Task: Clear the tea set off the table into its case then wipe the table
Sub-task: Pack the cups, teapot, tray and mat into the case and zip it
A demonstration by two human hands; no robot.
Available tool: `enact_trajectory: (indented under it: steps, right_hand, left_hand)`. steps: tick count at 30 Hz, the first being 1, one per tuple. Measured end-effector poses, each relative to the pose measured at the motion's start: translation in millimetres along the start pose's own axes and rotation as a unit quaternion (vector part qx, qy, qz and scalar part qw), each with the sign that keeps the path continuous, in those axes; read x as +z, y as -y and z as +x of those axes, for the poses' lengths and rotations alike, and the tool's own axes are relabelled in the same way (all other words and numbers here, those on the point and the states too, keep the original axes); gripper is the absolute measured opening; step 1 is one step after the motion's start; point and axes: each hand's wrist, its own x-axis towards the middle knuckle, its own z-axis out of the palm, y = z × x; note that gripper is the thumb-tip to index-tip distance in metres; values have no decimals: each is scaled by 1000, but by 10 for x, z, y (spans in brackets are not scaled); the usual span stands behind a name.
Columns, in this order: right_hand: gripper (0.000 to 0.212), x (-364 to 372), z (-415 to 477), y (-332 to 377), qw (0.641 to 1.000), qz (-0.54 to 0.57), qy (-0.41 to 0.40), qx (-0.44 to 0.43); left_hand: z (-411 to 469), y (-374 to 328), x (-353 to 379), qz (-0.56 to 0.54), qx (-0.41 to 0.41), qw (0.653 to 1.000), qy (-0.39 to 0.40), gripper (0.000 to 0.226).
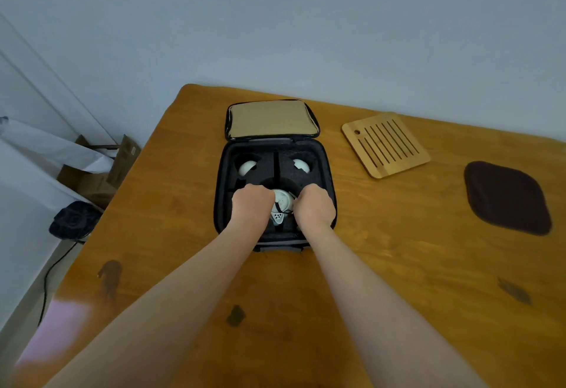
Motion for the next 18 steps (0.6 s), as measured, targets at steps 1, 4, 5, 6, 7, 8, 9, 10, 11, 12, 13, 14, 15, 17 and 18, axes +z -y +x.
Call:
enact_trajectory:
  steps: [1, 4, 5, 6, 7, 8, 9, 10, 11, 12, 13, 14, 15, 17, 18]
  right_hand:
    - [23, 2, -45, -30, 1000, 18, -7, -20]
    - [17, -27, -210, -133, 985, 144, -28, -91]
    - [16, -49, -251, -175, 977, 178, -37, -108]
    - [16, -84, -290, -225, 972, 196, -43, -122]
    - [17, -114, -318, -279, 969, 200, -48, -134]
    - [17, -159, -345, -339, 968, 195, -58, -146]
    - [18, -206, -361, -410, 966, 193, -73, -156]
    - [18, -255, -376, -492, 962, 196, -92, -164]
    - [18, -312, -382, -592, 958, 201, -114, -170]
    - [19, -370, -382, -704, 954, 203, -135, -176]
    - [19, -428, -372, -828, 951, 197, -155, -184]
    - [19, -488, -353, -962, 949, 183, -170, -192]
    - [20, -545, -326, -1108, 949, 165, -180, -200]
    - [21, -660, -259, -1431, 950, 137, -193, -204]
    - [22, -722, -227, -1607, 952, 127, -196, -200]
  left_hand:
    - [-23, 9, 5, -2, -3, 1000, -6, 19]
    - [-84, 23, 10, -27, -18, 998, -46, 17]
    - [-108, 12, 14, -36, -20, 997, -60, 16]
    - [-123, -9, 17, -39, -20, 996, -75, 19]
    - [-126, -36, 36, -41, -21, 995, -91, 21]
    - [-132, -78, 35, -48, -19, 992, -111, 20]
    - [-122, -127, 38, -59, -14, 989, -132, 16]
    - [-111, -181, 35, -74, -6, 986, -152, 12]
    - [-96, -256, 35, -88, 7, 981, -174, 13]
    - [-93, -346, 18, -94, 25, 976, -195, 17]
    - [-93, -451, -3, -94, 45, 971, -216, 20]
    - [-98, -572, -39, -94, 65, 966, -232, 22]
    - [-102, -700, -85, -91, 80, 961, -247, 22]
    - [-91, -971, -143, -95, 107, 951, -276, 20]
    - [-94, -1123, -178, -105, 117, 946, -283, 19]
